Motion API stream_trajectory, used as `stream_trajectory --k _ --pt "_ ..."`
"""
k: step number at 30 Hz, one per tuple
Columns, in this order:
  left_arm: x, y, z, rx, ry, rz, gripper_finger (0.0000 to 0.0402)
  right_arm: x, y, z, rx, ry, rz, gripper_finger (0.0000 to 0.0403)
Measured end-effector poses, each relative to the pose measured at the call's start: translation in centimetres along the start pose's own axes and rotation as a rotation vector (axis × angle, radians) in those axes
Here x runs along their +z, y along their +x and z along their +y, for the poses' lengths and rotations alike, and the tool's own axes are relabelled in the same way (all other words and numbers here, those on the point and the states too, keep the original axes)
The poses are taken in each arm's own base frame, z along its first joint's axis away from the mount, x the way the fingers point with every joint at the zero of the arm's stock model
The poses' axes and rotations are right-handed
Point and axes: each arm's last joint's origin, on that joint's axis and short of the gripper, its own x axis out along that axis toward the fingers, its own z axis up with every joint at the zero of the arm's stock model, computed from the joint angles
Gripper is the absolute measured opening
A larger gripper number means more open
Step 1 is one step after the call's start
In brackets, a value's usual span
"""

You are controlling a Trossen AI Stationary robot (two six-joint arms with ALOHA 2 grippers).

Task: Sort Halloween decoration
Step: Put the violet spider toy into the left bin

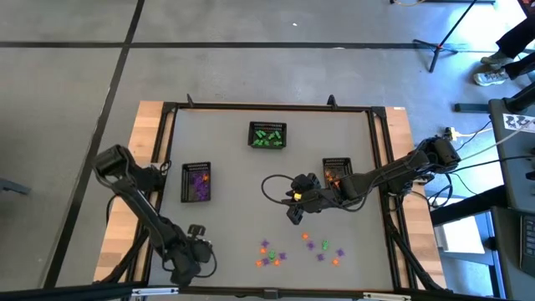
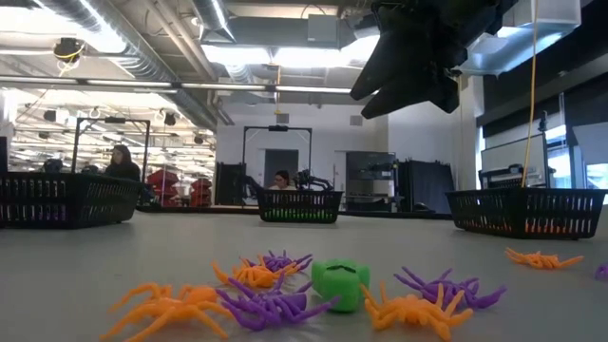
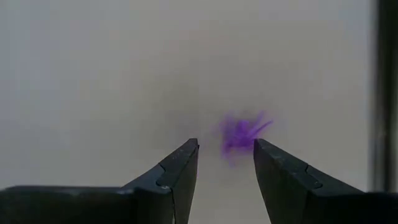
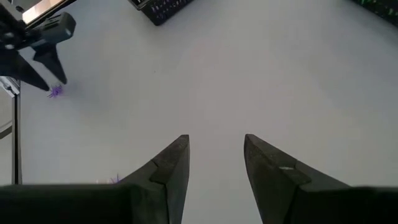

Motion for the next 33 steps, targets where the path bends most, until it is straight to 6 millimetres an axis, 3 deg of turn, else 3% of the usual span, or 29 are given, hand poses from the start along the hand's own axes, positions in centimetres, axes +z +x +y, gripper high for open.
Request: stream_trajectory --k 18,33 --pt "0.3 0.7 1.1 0.111 -0.026 0.002 0.0139 -0.1 0.0 0.0 0.012 0.0 0.014 0.015" --pt "0.9 0.7 2.2 0.146 -0.064 0.012 0.0017 -0.1 0.0 0.1 0.03 0.0 0.032 0.015"
